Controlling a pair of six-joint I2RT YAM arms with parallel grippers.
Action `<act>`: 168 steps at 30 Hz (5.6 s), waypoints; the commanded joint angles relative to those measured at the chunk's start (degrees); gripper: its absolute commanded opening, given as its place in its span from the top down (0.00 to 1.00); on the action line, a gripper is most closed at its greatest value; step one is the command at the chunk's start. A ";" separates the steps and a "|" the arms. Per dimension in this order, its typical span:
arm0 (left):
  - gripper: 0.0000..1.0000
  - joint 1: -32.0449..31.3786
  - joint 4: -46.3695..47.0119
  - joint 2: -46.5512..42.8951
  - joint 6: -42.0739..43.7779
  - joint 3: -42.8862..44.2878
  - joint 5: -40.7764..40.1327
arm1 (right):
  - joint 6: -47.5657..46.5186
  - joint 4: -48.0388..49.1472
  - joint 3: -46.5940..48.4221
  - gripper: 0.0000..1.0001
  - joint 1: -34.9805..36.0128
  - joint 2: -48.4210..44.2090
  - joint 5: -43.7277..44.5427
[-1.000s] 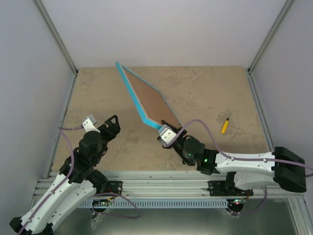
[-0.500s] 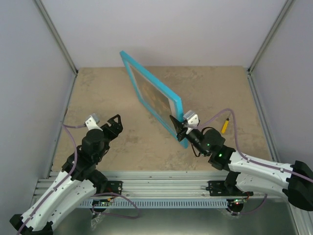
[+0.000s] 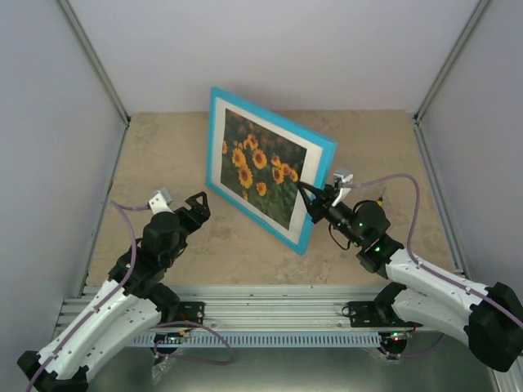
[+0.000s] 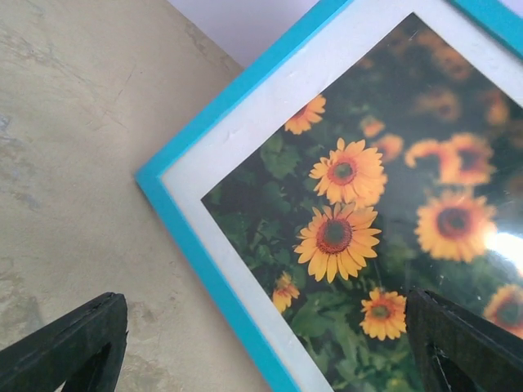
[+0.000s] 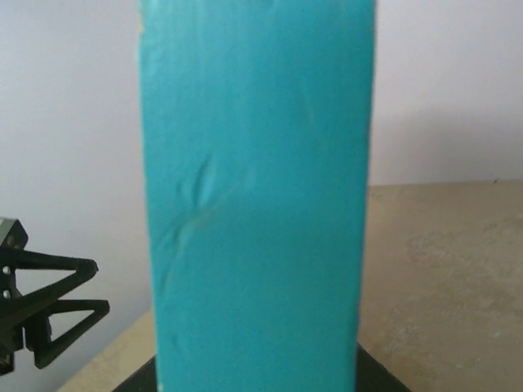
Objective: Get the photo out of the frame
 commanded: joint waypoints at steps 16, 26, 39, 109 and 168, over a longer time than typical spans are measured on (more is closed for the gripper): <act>0.04 0.10 2.49 5.37 0.43 -0.73 2.68 | 30.33 12.80 -1.95 0.99 -18.75 15.29 -32.43; 0.03 0.10 4.56 8.99 1.38 -2.10 3.49 | 29.38 7.18 2.25 1.00 -23.41 26.87 -42.96; 0.02 0.19 10.19 16.98 1.85 -4.74 6.87 | 22.04 1.40 9.46 0.99 -25.84 42.93 -48.81; 0.01 2.39 12.30 21.63 2.45 -6.94 10.63 | 5.83 -23.09 10.06 0.48 -17.45 44.89 -34.07; 0.05 34.36 -17.79 61.37 29.59 23.10 13.34 | -2.11 -41.38 12.87 0.46 1.94 30.93 7.25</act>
